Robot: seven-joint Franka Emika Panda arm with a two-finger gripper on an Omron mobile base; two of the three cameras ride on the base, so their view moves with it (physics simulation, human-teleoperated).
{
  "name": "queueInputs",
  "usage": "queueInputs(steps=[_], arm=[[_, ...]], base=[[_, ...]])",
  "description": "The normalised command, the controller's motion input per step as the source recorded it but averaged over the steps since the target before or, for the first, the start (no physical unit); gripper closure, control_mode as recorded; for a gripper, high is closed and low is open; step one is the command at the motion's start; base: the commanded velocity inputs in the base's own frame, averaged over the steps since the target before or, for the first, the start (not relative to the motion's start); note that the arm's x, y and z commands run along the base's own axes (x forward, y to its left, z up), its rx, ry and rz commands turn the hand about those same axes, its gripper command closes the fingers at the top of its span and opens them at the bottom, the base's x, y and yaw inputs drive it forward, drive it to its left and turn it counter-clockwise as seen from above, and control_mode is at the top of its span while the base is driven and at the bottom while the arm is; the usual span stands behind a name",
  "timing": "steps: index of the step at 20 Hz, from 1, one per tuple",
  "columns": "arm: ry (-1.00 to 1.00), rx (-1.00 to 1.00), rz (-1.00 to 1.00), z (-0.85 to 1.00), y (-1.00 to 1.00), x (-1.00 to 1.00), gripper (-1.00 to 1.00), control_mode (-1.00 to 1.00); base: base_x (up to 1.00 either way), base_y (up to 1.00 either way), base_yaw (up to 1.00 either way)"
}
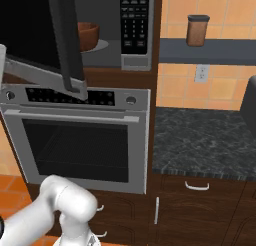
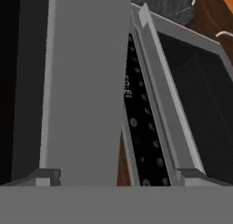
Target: Pick the tomato from the sink and place it in the bowl. Then pick the bowl and place it in the microwave. Then close the microwave door and press the start button.
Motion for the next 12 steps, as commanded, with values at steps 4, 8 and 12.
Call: queueInputs(steps=[4,8,12], arm=[[0.00,0.23,0.42,0.00,-0.44,0.80,-1.00,-1.00],[0.00,0.21,0.34,0.00,-0.18,0.90,-1.00,-1.00],[0.01,0.21,0.29,0.00,-0.06,0.90,-1.00,-1.00]], base=[[0.00,0.00,0.00],[0.00,0.00,0.00],[0.00,0.00,0.00]])
